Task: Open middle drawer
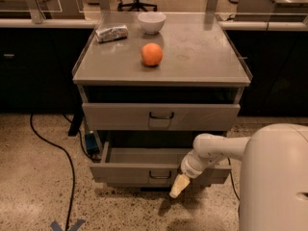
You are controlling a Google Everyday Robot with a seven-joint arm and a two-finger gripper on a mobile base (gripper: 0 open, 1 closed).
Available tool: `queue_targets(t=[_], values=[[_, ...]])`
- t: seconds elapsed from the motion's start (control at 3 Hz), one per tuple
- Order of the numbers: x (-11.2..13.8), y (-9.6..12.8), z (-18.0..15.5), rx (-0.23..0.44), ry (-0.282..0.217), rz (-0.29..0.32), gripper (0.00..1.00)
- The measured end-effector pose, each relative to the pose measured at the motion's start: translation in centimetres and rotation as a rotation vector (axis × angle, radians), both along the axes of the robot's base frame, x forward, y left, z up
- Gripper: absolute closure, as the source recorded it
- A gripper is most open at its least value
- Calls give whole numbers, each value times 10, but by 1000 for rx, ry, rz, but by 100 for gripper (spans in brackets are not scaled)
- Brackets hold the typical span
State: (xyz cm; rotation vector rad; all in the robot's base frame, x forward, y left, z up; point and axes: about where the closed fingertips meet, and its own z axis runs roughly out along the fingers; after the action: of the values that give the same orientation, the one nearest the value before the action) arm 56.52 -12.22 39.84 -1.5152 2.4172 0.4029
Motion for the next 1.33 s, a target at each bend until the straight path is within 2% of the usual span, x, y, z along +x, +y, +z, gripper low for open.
queue_targets(t=[0.67, 1.0, 1.33], values=[[-10, 0, 0, -10, 15, 12, 0], [-40, -9, 3, -24, 62, 16, 0], [-73, -17, 11, 32, 123, -5, 0]])
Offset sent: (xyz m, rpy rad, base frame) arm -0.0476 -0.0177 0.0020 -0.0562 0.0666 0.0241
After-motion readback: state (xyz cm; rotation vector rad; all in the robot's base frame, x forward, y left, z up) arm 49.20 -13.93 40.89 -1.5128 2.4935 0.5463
